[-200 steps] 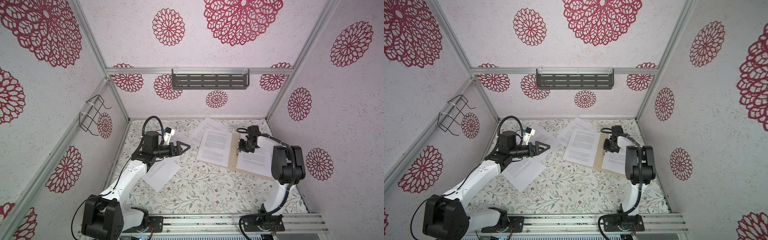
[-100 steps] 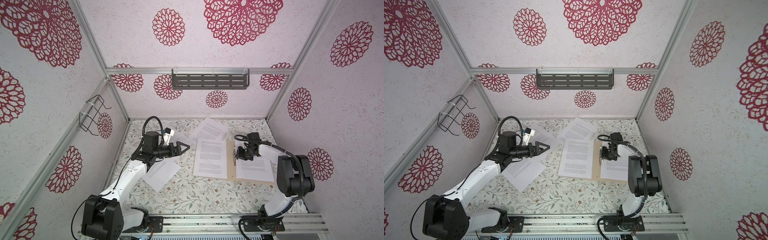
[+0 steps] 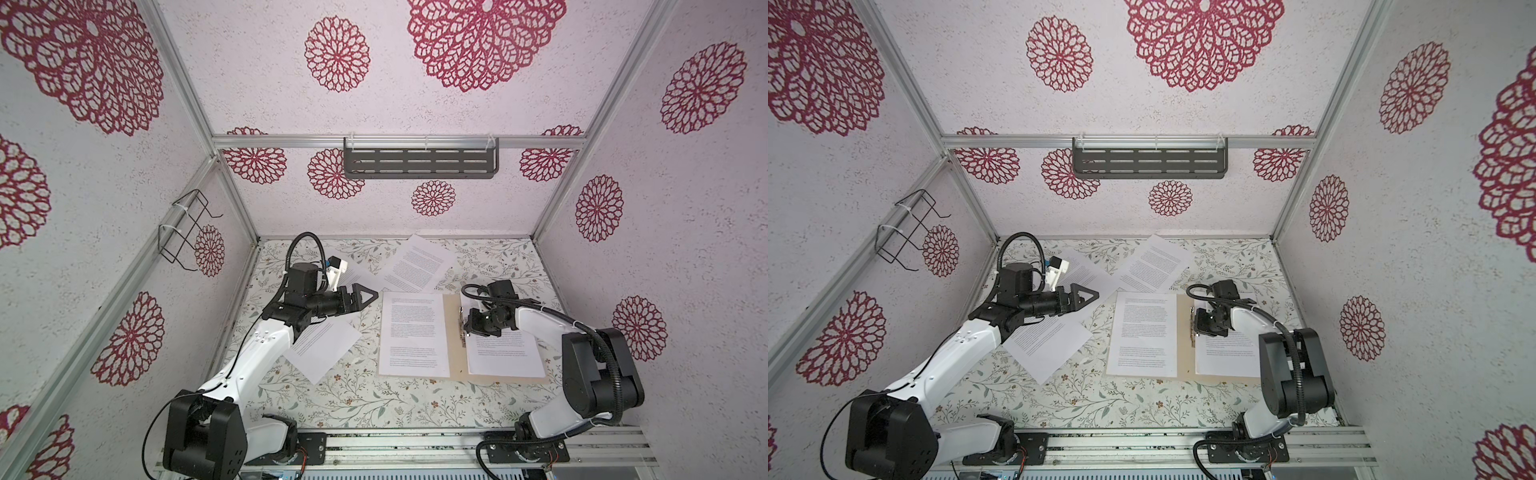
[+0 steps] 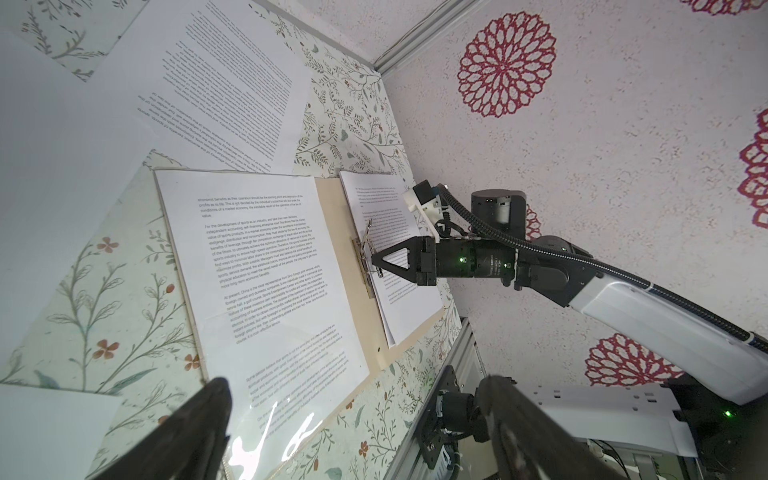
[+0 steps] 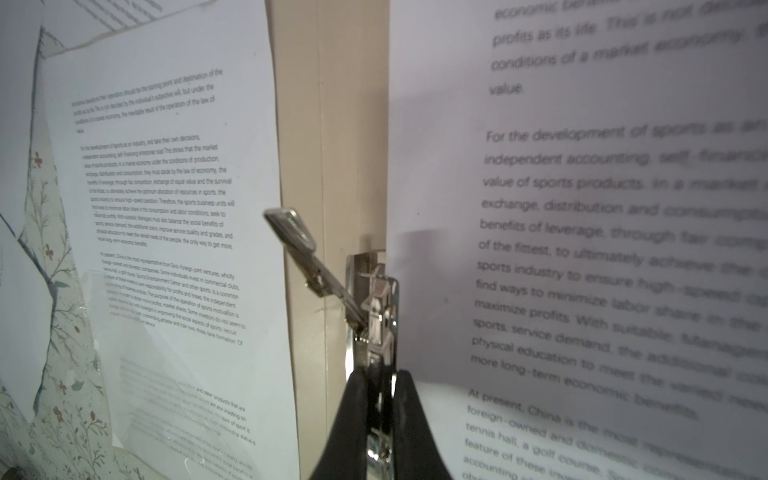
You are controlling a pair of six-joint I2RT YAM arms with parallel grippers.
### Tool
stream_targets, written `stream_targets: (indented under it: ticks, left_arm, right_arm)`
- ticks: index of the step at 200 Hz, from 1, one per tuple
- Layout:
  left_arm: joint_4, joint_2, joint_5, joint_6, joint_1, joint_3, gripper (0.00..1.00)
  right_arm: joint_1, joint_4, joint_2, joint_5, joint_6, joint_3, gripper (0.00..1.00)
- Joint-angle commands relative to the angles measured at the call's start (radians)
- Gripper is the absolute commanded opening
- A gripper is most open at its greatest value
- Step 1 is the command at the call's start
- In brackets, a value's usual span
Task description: Put the files into the folder
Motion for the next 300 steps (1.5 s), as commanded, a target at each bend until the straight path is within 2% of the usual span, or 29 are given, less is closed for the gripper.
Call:
stream_targets:
  ticks: [1,14,26,63,107,136,159,181,196,206,215,246,300]
  left_arm:
    - [-0.021,0.001,-0.021,0.035,0.006,0.024,0.97]
    - [-0.037,0.004,-0.038,0.044,0.007,0.028,0.97]
    - [-0.063,0.005,-0.071,0.05,0.007,0.032,0.97]
    - [-0.165,-0.024,-0.269,0.071,0.007,0.035,0.97]
    - [-0.26,-0.126,-0.466,-0.07,0.04,-0.04,0.97]
    - [-0.295,-0.211,-0.524,-0.202,0.124,-0.144,0.97]
    - [-0.311,-0.277,-0.554,-0.31,0.237,-0.223,0.97]
    - [-0.313,-0.33,-0.611,-0.386,0.327,-0.299,0.97]
    - [-0.263,-0.348,-0.629,-0.42,0.37,-0.361,0.97]
    - [-0.185,-0.35,-0.596,-0.438,0.394,-0.415,0.97]
    - [-0.112,-0.348,-0.579,-0.454,0.404,-0.46,0.97]
    - [-0.108,-0.349,-0.691,-0.45,0.408,-0.517,0.97]
    - [0.032,-0.281,-0.655,-0.429,0.418,-0.572,0.97]
  right_arm:
    - [0.012,0.035,-0.039,-0.013,0.014,-0.008,0.05]
    - [0.013,0.049,-0.035,-0.012,0.017,-0.016,0.09]
    - [0.013,0.05,-0.033,-0.003,0.018,-0.014,0.17]
    - [0.012,0.047,-0.067,0.036,0.023,0.001,0.41]
    - [0.023,0.006,-0.173,0.099,0.041,0.03,0.49]
    - [0.121,-0.003,-0.181,0.112,0.028,0.093,0.53]
    - [0.225,0.022,-0.105,0.093,0.026,0.175,0.54]
    - [0.313,0.059,0.021,0.029,0.014,0.28,0.56]
    - [0.367,0.069,0.122,-0.028,0.008,0.366,0.57]
    - [0.408,0.093,0.185,-0.05,0.006,0.411,0.59]
    - [0.441,0.12,0.241,-0.072,0.001,0.448,0.6]
    - [0.511,0.162,0.428,-0.154,0.008,0.604,0.61]
    - [0.567,0.141,0.618,-0.216,0.016,0.757,0.61]
